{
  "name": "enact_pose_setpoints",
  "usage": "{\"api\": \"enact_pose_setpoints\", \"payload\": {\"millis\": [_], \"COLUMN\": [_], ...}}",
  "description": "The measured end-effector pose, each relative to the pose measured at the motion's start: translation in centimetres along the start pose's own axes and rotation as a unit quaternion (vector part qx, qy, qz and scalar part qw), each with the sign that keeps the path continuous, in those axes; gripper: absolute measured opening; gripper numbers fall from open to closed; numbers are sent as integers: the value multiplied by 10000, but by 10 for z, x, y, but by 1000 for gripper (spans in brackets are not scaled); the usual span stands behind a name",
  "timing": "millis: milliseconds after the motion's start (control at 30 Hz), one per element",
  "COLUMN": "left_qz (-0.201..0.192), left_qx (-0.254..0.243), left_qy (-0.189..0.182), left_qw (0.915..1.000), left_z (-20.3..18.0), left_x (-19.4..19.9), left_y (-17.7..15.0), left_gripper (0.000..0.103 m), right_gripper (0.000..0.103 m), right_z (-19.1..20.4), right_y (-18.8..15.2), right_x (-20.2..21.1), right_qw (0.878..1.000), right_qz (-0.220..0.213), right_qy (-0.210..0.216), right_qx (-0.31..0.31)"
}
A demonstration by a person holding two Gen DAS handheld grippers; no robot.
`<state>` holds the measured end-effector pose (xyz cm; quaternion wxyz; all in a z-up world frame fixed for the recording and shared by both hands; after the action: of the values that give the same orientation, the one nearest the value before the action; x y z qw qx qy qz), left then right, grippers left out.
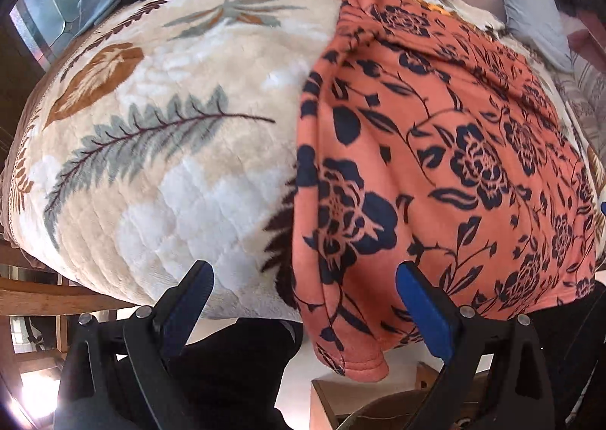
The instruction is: Fold small clothes
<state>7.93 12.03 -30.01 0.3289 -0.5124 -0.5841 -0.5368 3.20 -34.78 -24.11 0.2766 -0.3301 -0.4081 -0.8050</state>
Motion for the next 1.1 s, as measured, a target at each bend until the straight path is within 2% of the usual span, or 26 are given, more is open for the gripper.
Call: {"api": "enact_pose_setpoints", "payload": {"millis": [33,67,200,267,333,367,400,433,467,533,567,667,767,833,933,1100], "left_qz": [44,64,-80,-97,-115,-118,-102,-95,-103,-106,-73,-71,-203,-362,-635,-979], "left_qx": [-10,-28,-327,-264,-133,-79,-39,-18,3,9,13,118,133,209,361,446], "left_qy": [71,82,90,-8,-208,-327,-425,-482,-520,-539,-587,-934,-1233,-1504,-1926,-2254], "left_qw": [10000,9999,9994,9996,9996,9994,9990,9988,9986,9985,9982,9955,9921,9877,9786,9683], "left_z": [-1,-3,-17,-18,-16,-11,-9,-8,-7,-2,6,16,20,22,27,23], "left_x": [-5,-9,-10,-9,-6,-2,-2,-1,0,2,4,11,28,45,73,104], "left_y": [-2,-3,-3,-1,1,1,1,1,1,3,4,9,17,25,41,89], "left_gripper": [87,68,56,55,55,56,57,57,56,24,11,8,8,8,8,8], "right_gripper": [76,76,77,77,77,65,49,14,11,8,8,7,7,7,7,7], "right_z": [-1,-1,0,-3,-10,-13,-14,-14,-11,-3,1,12,22,22,20,22], "right_y": [-11,-21,-53,-68,-82,-90,-97,-103,-105,-102,-98,-75,-41,-17,11,51], "right_x": [3,5,1,-12,-26,-32,-37,-38,-35,-25,-17,11,46,65,79,71], "right_qw": [9997,9988,9860,9783,9722,9700,9674,9652,9655,9685,9721,9833,9912,9917,9884,9832], "right_qz": [165,287,695,1067,1473,1707,1926,2039,2017,1944,1913,1625,1034,610,161,-108], "right_qy": [-165,-364,-1353,-1525,-1594,-1498,-1403,-1379,-1327,-1076,-859,-61,663,1105,1503,1736], "right_qx": [70,149,687,914,881,866,859,886,972,1123,1049,813,500,226,-116,-549]}}
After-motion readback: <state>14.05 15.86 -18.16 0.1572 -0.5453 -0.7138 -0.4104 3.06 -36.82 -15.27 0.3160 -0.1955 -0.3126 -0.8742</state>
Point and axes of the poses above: each gripper's, at about its wrist camera, not at the fingertips, and x roughly against the way its jaws point, z to its left, y to its top, the point moved 5 cm from there along -x, roughly the way its jaws point, and after that the axes turned 10 degrees about -y, right-handed, at the moved point
